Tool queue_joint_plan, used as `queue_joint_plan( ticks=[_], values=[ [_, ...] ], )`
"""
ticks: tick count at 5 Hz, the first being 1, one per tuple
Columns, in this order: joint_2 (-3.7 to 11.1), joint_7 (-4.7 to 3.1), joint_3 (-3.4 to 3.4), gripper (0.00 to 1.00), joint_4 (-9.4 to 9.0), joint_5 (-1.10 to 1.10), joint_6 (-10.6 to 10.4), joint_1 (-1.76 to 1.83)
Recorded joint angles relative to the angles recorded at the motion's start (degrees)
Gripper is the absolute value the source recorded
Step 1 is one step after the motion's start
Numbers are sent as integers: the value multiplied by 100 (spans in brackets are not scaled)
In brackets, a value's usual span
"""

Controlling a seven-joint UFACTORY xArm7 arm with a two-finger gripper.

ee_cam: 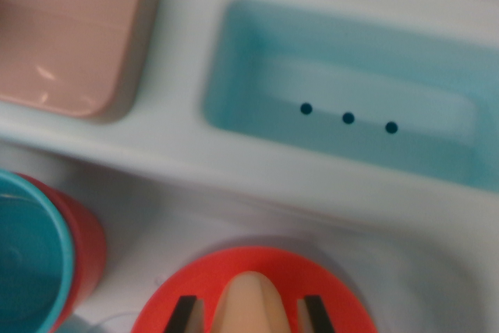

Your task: Pick detergent from the sink

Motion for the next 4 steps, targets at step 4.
queue_joint_plan(
  ticks=[4],
  values=[
    [-76,44,-8,100,215,-36,287,3]
  ],
)
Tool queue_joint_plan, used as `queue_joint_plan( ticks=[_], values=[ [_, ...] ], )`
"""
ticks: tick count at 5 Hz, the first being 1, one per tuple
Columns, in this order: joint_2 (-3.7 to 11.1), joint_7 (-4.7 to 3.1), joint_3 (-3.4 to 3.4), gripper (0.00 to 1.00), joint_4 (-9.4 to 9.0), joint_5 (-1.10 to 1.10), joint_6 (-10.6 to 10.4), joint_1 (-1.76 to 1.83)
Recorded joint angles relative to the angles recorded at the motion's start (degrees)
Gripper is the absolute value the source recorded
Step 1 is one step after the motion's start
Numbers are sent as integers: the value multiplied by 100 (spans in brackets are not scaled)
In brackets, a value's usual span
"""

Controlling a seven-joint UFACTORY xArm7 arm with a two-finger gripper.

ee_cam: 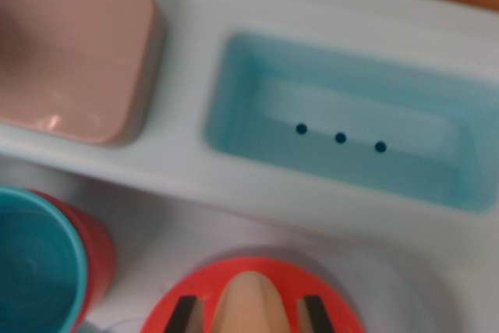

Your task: Pick detergent from the sink

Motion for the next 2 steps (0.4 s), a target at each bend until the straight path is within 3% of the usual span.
queue_joint_plan(
  ticks=[1,2],
  values=[
    [0,0,0,100,0,0,0,0],
    [-49,28,-5,100,138,-23,185,2]
  ],
)
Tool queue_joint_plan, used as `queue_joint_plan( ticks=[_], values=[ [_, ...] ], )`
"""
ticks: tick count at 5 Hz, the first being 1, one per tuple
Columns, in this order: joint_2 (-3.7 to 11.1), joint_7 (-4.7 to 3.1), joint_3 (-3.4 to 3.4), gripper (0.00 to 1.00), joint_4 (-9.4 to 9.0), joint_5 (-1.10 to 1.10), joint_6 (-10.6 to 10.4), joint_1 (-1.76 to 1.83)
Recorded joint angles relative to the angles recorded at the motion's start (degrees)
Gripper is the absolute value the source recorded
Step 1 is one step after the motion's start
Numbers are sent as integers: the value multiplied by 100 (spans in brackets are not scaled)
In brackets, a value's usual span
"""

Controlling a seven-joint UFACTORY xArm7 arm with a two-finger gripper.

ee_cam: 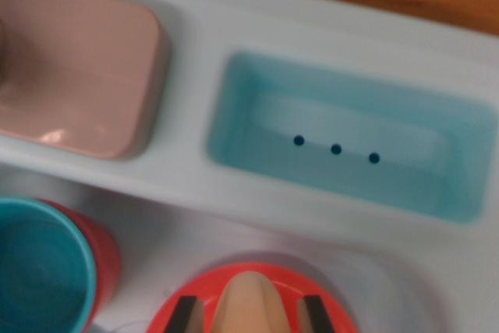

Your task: Pick detergent from the sink

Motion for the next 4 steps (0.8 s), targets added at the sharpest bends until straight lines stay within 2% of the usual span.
queue_joint_plan(
  ticks=[1,2,3,4],
  values=[
    [0,0,0,100,0,0,0,0],
    [-52,30,-5,100,148,-25,198,2],
    [-52,30,-5,100,148,-25,198,2],
    [-112,64,-12,100,318,-53,425,4]
  ],
)
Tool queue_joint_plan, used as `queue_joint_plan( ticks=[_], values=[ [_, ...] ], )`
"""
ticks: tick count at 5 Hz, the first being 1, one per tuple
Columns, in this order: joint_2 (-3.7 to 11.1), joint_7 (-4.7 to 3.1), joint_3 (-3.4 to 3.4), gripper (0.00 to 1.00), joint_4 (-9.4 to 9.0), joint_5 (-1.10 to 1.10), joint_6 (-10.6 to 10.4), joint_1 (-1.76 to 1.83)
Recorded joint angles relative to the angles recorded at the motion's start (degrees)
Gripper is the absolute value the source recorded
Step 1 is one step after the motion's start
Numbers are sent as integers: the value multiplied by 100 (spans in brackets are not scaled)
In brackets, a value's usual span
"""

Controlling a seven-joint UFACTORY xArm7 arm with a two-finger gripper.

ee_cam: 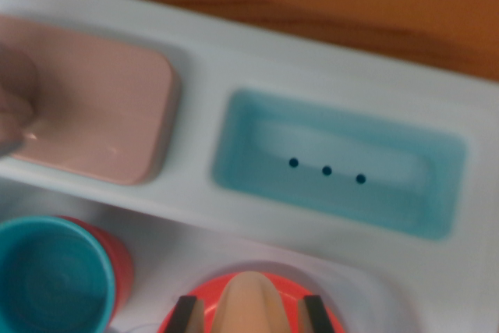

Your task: Pick detergent from the sink

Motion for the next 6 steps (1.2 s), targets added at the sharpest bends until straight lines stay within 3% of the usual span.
queue_joint_plan(
  ticks=[1,2,4,6],
  values=[
    [0,0,0,100,0,0,0,0],
    [-64,37,-7,100,181,-30,242,2],
    [-64,37,-7,100,181,-30,242,2],
    [-199,114,-21,100,564,-95,754,8]
  ],
)
